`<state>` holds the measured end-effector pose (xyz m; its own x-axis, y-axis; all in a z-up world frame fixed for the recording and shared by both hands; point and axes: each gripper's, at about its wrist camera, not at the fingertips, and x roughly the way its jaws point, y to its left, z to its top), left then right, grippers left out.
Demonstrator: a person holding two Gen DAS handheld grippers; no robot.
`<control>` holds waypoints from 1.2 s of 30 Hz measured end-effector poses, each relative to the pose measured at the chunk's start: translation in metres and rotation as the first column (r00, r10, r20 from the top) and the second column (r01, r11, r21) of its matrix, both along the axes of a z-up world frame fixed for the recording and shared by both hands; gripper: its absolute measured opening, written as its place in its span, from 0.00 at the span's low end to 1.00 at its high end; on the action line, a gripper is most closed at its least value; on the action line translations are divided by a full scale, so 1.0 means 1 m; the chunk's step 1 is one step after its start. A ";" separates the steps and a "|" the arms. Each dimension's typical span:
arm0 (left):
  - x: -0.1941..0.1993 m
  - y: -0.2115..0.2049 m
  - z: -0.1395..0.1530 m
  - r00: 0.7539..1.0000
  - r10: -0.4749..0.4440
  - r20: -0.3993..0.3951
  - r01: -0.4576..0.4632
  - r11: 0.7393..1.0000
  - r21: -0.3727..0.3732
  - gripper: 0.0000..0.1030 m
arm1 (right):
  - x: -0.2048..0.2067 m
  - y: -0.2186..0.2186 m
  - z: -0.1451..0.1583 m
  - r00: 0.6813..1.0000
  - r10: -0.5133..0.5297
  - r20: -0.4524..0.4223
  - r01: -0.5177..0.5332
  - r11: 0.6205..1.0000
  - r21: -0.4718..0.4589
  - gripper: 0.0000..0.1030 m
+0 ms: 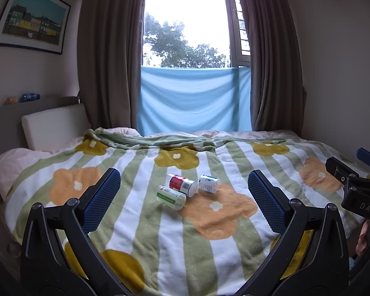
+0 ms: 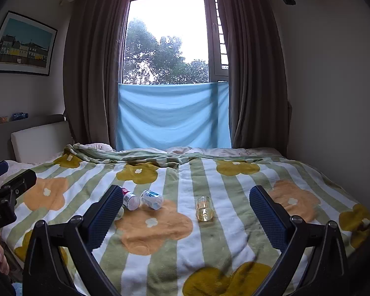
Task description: Flip cup upside down
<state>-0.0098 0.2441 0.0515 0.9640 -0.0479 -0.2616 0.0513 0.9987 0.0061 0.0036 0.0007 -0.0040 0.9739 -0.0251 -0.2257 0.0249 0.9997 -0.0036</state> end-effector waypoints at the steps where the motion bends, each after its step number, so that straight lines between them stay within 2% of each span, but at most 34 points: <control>1: 0.000 0.001 0.000 1.000 0.000 0.001 0.000 1.000 -0.001 1.00 | -0.001 0.000 0.001 1.000 -0.005 0.001 0.005 1.000 -0.002 0.99; 36: -0.002 0.001 -0.004 1.000 0.000 0.005 0.000 1.000 -0.008 1.00 | 0.000 0.002 0.007 1.000 0.019 0.011 -0.019 1.000 0.000 0.99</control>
